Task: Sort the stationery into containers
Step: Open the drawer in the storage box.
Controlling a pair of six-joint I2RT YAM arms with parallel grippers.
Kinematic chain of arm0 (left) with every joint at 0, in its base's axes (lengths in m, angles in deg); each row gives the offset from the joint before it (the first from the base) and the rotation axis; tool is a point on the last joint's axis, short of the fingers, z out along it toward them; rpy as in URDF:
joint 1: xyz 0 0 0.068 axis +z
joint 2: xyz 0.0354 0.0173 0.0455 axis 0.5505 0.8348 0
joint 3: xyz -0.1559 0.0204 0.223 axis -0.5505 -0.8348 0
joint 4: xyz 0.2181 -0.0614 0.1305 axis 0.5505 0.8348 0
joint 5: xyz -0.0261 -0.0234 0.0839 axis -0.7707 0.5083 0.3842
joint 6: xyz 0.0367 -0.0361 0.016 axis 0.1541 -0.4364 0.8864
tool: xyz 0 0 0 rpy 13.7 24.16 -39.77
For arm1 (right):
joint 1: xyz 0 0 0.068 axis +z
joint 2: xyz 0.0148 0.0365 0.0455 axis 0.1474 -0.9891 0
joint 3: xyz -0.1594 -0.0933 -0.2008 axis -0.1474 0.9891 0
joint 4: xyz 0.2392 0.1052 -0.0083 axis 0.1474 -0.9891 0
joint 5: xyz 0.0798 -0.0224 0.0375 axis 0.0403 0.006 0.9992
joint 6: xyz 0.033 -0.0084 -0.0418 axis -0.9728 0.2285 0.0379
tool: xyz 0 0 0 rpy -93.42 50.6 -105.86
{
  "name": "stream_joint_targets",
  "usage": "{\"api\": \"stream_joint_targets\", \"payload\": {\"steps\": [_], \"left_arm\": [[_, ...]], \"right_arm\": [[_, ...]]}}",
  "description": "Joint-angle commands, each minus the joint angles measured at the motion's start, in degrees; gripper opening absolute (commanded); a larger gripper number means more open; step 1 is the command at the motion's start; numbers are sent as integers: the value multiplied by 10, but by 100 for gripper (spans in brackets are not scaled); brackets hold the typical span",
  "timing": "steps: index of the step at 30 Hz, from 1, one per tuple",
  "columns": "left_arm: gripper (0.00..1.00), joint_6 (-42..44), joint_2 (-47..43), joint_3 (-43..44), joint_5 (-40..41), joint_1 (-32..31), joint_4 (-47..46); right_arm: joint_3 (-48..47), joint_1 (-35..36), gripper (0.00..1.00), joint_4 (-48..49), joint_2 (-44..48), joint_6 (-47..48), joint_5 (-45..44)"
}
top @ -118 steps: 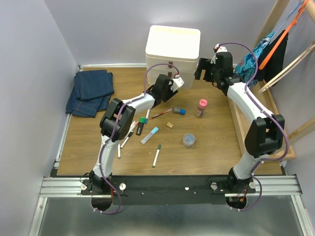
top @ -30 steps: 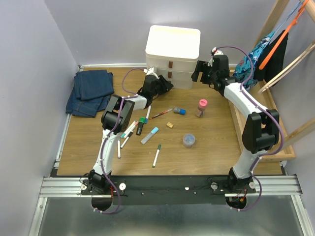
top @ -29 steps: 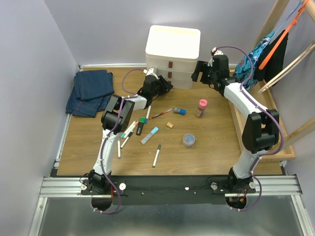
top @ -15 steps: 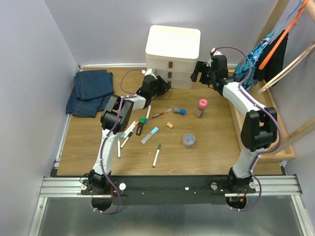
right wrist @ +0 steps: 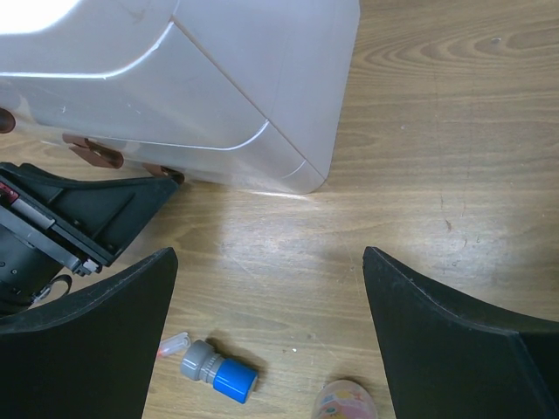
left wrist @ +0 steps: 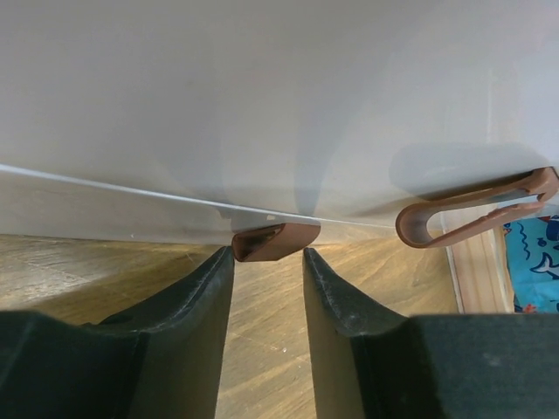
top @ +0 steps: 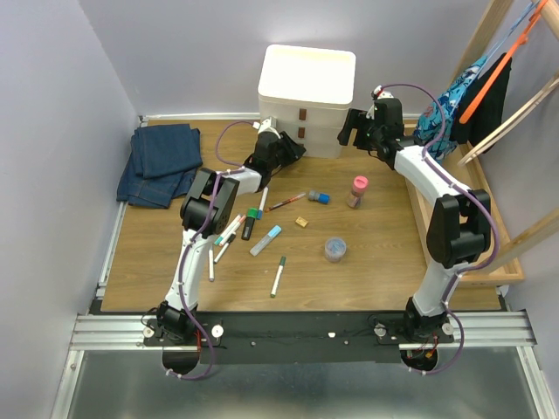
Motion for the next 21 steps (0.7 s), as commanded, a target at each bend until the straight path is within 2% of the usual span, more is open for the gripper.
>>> {"api": "stream_joint_targets", "payload": {"steps": [1,4,8,14,21], "left_arm": [[42,8,20,28,-3,-4,-30],[34,9,17,26,-8,-5,-32],[15,6,0,6,-20,-3,-34],[1,13,-28,-32,-37,3,-35],[0,18,-52,-73,-52,8,-39]], "right_arm": [[-10,-1,95,14,-9,-7,3],[-8,-1,94,13,-7,-8,3],[-8,-1,94,13,-6,-8,3],[-12,-1,94,13,-3,-7,2],[2,-1,94,16,10,-7,3]]}}
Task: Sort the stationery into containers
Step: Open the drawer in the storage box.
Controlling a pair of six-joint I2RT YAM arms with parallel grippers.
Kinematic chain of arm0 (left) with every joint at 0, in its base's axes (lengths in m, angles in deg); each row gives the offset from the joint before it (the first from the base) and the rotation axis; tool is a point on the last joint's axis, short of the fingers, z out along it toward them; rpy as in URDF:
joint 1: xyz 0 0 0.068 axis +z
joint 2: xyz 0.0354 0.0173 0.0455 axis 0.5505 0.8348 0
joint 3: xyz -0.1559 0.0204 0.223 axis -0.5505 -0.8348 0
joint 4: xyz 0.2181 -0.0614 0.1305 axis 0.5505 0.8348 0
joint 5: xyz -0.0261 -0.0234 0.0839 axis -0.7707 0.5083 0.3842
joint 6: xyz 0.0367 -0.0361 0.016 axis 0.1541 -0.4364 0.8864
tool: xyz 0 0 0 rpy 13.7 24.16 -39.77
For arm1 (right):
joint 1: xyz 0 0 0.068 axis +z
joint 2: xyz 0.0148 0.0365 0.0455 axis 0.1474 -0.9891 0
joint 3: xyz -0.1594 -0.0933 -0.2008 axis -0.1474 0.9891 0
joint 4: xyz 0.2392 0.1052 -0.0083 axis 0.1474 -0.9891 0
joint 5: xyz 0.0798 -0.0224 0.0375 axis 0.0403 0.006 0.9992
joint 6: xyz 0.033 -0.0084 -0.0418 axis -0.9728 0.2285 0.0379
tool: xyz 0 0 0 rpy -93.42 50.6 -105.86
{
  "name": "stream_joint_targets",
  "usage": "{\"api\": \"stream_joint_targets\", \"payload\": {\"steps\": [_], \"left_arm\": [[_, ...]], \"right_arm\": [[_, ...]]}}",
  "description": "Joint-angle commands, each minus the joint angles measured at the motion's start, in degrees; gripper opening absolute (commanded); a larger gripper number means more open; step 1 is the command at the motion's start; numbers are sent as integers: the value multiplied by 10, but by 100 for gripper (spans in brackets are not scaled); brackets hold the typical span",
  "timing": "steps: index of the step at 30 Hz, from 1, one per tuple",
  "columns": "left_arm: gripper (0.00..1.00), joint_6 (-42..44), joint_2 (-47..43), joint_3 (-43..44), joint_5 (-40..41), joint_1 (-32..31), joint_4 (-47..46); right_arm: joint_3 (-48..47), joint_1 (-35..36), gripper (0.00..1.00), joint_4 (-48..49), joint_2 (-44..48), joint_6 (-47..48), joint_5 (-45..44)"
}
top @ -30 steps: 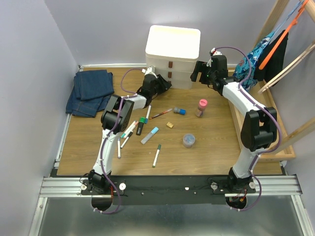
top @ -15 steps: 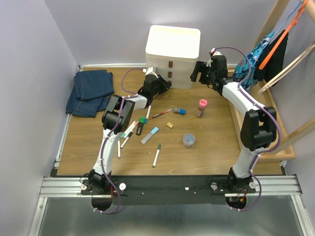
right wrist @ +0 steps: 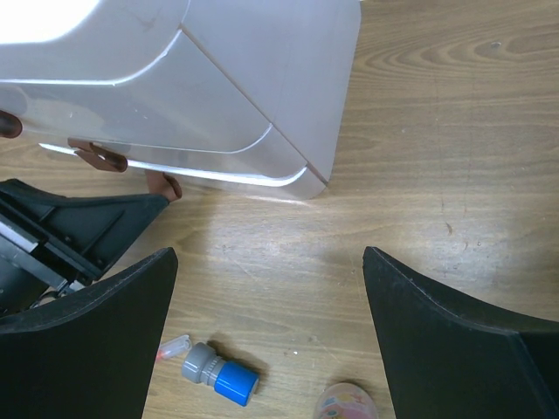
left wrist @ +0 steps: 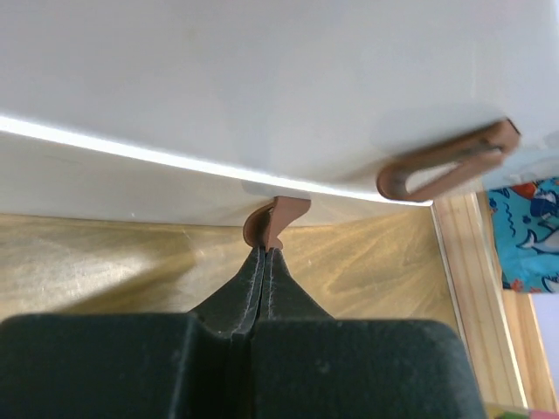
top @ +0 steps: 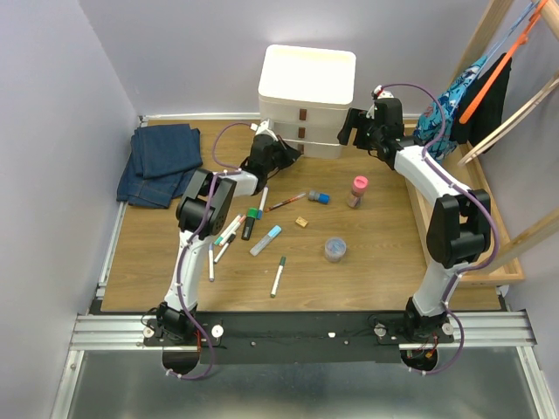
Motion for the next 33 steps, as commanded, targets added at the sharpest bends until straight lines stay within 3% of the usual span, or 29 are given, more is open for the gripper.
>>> {"api": "stream_joint_targets", "payload": {"steps": [1,12,22,31,32,33], "left_arm": [[0,14,-32,-30,-32,3,-2],[0,16,-92,-119,-57,2,-8],[0,20,-171,-250,-62,-13,-15],[0,20,-209,-299,-52,-35,-25],[6,20,-213,-298,-49,-35,-21],[20,20,-214,-298,-42,-36,-8]], "right_arm": [[5,-1,94,11,12,-7,3],[21,-1,94,12,33,-8,5],[46,4,94,16,64,-9,8],[78,6,94,17,97,-4,11],[80,6,94,17,99,-2,11],[83,8,94,19,102,5,11]]}}
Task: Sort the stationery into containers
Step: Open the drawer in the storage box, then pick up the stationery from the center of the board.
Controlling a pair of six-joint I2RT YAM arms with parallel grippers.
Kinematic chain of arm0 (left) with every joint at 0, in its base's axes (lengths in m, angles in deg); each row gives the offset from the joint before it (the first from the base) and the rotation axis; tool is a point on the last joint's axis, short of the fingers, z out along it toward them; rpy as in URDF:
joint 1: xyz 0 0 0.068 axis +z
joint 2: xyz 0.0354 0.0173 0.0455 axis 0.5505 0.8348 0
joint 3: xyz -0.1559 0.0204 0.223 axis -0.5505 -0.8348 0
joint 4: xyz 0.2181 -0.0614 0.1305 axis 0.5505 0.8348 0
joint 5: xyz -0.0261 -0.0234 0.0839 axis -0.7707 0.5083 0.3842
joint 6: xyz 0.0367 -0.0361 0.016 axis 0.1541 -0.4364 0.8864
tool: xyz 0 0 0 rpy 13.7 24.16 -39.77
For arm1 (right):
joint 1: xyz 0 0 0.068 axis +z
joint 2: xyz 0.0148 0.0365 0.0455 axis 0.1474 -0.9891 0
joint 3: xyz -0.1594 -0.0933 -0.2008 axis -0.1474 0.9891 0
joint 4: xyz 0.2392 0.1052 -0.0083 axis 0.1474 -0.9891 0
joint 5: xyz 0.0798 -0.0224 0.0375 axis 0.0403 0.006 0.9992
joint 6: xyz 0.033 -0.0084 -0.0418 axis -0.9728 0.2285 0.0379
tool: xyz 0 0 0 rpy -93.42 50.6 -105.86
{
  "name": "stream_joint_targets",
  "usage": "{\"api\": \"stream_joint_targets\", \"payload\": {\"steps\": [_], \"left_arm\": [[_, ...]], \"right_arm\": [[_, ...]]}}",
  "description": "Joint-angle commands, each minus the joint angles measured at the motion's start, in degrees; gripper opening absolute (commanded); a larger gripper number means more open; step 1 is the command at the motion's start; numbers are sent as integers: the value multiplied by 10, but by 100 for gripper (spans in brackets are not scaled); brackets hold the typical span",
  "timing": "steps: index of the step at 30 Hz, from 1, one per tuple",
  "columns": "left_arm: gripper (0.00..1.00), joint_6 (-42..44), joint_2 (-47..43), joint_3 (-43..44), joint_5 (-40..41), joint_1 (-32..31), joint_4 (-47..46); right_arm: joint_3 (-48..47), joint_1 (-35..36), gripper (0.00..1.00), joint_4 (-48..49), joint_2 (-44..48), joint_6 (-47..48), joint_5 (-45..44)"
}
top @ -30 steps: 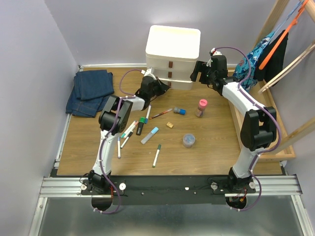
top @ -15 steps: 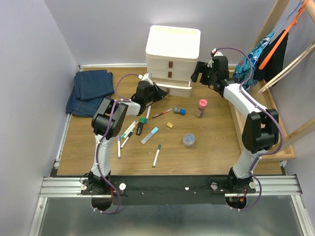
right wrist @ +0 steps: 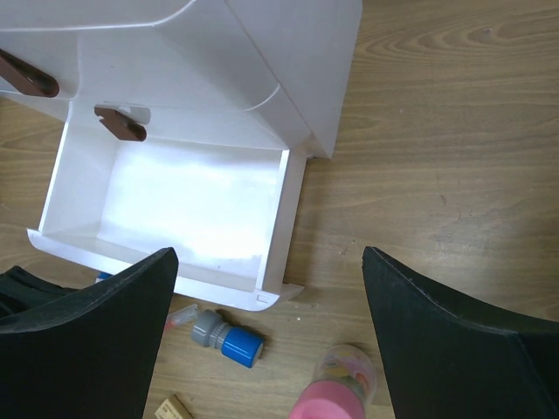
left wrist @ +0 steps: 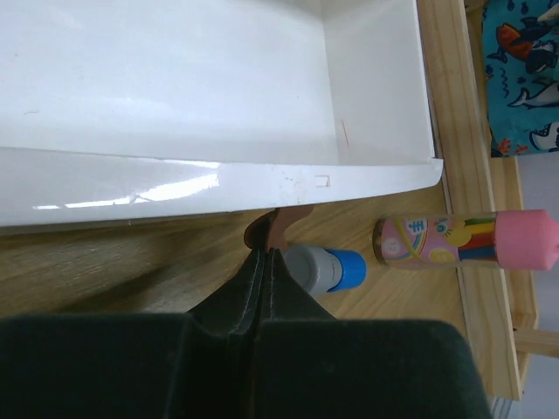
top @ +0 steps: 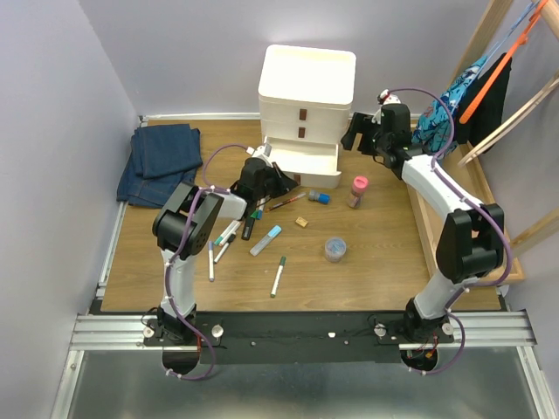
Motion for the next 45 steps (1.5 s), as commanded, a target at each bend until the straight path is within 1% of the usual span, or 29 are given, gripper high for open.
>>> {"api": "stream_joint_targets", "payload": {"steps": [1,2,3,4,6,9,11,12,13,14,15,16,17,18,20,21,23,24,26,27,28,30,32,33,35,38,40,42,45], "left_arm": [[25,12,-27,-9,7,-9,25],[29,16,-33,-9,7,-10,29],[36,22,-35,-7,7,-10,40],[38,27,-40,-2,5,-9,47],[41,32,-54,-2,-10,-1,58],[45,46,-79,-3,-57,16,89],[46,66,-93,-10,-106,28,108],[46,77,-111,-13,-121,39,130],[47,90,-120,-15,-138,44,145],[47,124,-129,-14,-162,47,163],[47,142,-153,-13,-174,52,201],[48,166,-165,-11,-185,53,218],[48,190,-177,-9,-209,55,234],[49,244,-202,-4,-217,56,281],[50,296,-226,8,-239,59,322],[51,347,-249,14,-236,60,375],[52,380,-273,17,-239,76,405],[53,398,-294,17,-235,84,438],[55,457,-309,27,-229,104,477],[57,481,-322,32,-225,110,513],[60,533,-331,33,-211,113,523],[66,557,-354,27,-197,129,528],[70,560,-365,13,-189,143,523],[98,560,-373,7,-182,153,519],[99,560,-374,-8,-159,161,518],[99,547,-377,-18,-150,186,521],[99,584,-380,-17,-137,193,534],[99,599,-385,-16,-110,201,531],[99,611,-405,-6,-101,216,536]], "right_arm": [[23,5,94,14,30,12,9],[26,6,94,15,34,15,9],[30,6,94,17,35,26,10],[35,6,94,18,38,34,12],[42,7,95,19,48,63,27],[51,7,96,8,64,107,53],[60,7,96,2,75,134,78],[62,7,96,-11,89,169,120],[65,7,96,-16,96,179,145],[69,7,95,-21,103,209,173],[77,8,95,-31,109,245,226],[81,11,93,-37,118,264,249],[83,17,93,-47,119,281,266],[79,35,92,-80,118,323,286],[73,63,90,-117,103,369,285],[72,87,89,-148,95,419,280],[80,109,88,-164,81,463,270],[84,125,88,-166,76,490,252],[78,132,88,-170,52,511,243],[71,135,88,-183,42,528,236],[63,136,87,-191,28,537,233],[34,135,86,-199,-3,553,209],[12,135,86,-209,-22,561,193],[-7,135,85,-215,-33,566,183],[-26,135,82,-224,-62,568,178],[-75,135,78,-249,-101,561,176],[-95,135,75,-261,-115,562,181],[-93,135,73,-261,-125,570,185],[-101,137,72,-271,-143,555,171]]}}
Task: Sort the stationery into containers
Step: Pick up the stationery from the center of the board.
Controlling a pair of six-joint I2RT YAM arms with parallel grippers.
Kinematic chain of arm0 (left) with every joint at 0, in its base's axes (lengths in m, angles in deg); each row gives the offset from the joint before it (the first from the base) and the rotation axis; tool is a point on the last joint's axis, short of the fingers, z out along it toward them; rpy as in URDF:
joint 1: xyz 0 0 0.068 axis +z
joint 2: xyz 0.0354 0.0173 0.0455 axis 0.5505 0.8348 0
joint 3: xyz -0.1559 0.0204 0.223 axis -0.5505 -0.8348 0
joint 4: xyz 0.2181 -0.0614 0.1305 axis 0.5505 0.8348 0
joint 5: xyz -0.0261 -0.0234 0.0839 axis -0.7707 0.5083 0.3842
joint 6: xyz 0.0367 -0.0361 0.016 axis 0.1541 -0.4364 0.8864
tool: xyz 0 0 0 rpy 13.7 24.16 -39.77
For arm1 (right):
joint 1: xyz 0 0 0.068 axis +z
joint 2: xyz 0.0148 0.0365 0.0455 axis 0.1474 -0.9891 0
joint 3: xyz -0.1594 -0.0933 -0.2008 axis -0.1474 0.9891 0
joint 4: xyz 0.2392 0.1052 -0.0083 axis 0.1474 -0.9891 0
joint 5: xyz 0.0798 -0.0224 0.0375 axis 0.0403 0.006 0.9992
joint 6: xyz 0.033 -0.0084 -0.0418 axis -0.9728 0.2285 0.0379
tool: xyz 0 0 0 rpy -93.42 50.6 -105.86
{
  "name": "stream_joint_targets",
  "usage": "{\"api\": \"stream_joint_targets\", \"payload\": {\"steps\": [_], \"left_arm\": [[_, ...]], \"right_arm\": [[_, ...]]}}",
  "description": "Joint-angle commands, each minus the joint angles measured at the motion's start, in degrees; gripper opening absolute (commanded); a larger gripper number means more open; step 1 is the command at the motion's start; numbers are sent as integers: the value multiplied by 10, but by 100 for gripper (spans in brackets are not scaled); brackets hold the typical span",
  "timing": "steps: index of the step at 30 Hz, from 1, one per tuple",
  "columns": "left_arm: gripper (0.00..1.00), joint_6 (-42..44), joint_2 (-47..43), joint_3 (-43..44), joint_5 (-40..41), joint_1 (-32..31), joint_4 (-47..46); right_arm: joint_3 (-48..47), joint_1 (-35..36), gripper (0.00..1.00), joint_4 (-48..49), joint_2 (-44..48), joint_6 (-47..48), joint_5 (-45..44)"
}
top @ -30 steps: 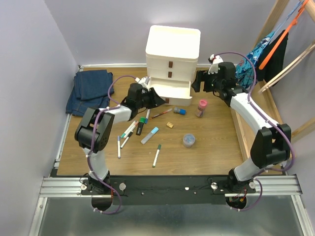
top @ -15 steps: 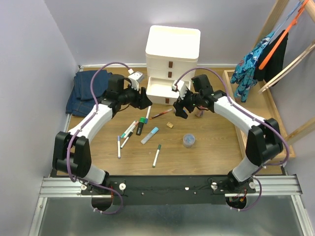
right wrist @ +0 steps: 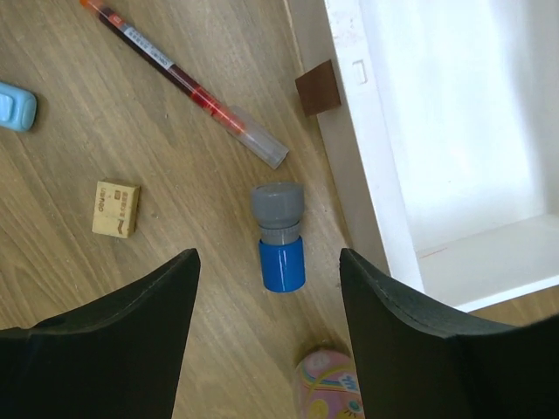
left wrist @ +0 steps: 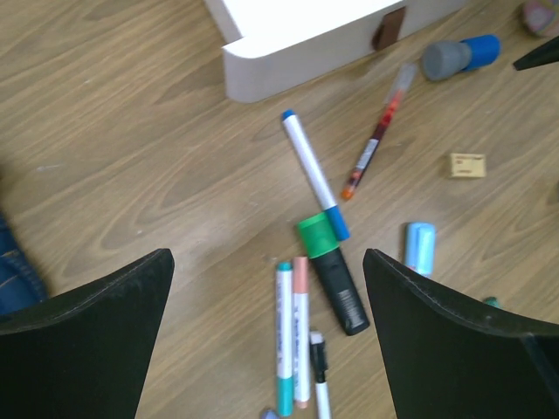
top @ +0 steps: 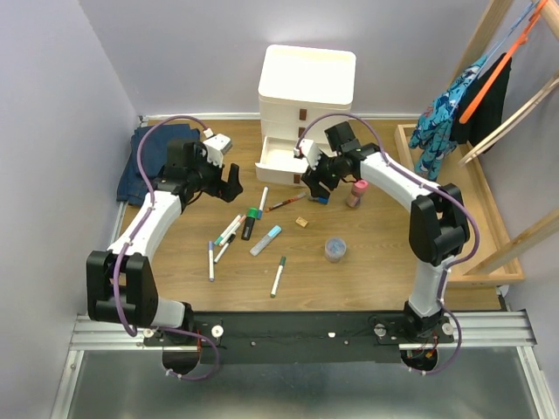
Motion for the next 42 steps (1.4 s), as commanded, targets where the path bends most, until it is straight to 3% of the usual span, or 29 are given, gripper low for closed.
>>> {"api": "stream_joint_targets", "payload": {"steps": [1,3,5,7,9,34,40,42], "left_arm": [[99,41,-42,5,42,19,10],[99,41,-65,-9,58,3,1],[99,62,-88,-43,150,-41,-10],[99,84,-120,-64,165,-85,-14],[99,69,-131,-72,139,-88,-7],[99,40,-106,-59,142,-82,-16],[99,37,-106,-65,145,-82,-19],[99,34,-110,-71,144,-82,-23]], "right_arm": [[-23,1,70,-48,-32,-3,-24],[-12,0,69,-49,-32,-3,-39],[21,0,69,-36,-24,1,-46],[34,3,69,-37,-17,10,-54],[47,3,69,-33,-17,10,-67],[2,3,70,4,-92,-25,-70],[5,3,58,-2,-100,-29,-53],[15,10,47,-7,-89,-29,-51]]}}
